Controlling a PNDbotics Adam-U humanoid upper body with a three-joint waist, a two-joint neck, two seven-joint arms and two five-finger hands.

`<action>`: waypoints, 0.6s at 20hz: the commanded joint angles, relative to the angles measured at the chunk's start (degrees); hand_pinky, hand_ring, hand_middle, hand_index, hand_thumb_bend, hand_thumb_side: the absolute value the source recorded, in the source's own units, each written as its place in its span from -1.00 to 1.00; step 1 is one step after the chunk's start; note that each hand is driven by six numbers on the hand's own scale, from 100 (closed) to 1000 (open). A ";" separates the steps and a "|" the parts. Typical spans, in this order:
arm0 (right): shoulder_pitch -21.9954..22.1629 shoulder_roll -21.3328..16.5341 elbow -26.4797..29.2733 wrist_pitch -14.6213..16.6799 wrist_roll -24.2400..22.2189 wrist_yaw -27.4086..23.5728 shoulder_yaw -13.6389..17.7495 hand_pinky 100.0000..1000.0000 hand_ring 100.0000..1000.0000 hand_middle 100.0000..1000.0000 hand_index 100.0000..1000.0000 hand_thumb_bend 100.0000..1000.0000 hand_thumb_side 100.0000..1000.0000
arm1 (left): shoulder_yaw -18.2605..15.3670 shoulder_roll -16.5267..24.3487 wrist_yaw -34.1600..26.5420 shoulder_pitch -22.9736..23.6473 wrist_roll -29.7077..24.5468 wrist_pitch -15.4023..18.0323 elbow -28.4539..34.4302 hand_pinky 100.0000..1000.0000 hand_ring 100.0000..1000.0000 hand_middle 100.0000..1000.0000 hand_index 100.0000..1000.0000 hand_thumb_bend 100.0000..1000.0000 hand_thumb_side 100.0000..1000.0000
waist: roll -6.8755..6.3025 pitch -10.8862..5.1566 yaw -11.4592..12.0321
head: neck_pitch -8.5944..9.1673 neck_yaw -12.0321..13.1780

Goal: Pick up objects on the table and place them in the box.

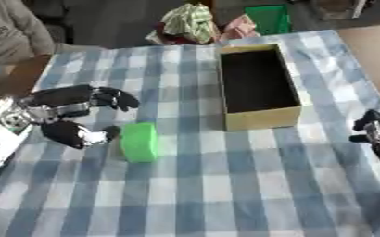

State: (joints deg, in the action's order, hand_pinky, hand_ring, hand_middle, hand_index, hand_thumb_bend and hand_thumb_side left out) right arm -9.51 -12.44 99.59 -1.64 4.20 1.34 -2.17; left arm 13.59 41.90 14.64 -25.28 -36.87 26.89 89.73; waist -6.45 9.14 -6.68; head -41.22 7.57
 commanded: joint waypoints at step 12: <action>-0.27 -1.02 0.38 -0.02 -0.29 0.08 -0.08 0.13 1.00 -0.11 0.02 -1.00 0.03 | 0.68 2.85 1.24 -1.30 -6.78 7.61 2.13 0.53 0.62 0.77 0.94 -0.70 0.05 | -0.01 -1.05 -0.21 | -0.10 0.14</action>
State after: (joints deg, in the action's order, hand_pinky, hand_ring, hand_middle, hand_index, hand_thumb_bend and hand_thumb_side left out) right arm -9.50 -12.44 99.56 -1.73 4.09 1.35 -2.17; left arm 14.58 42.38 15.26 -25.71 -36.88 26.88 90.96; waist -6.61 9.03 -6.96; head -41.22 7.57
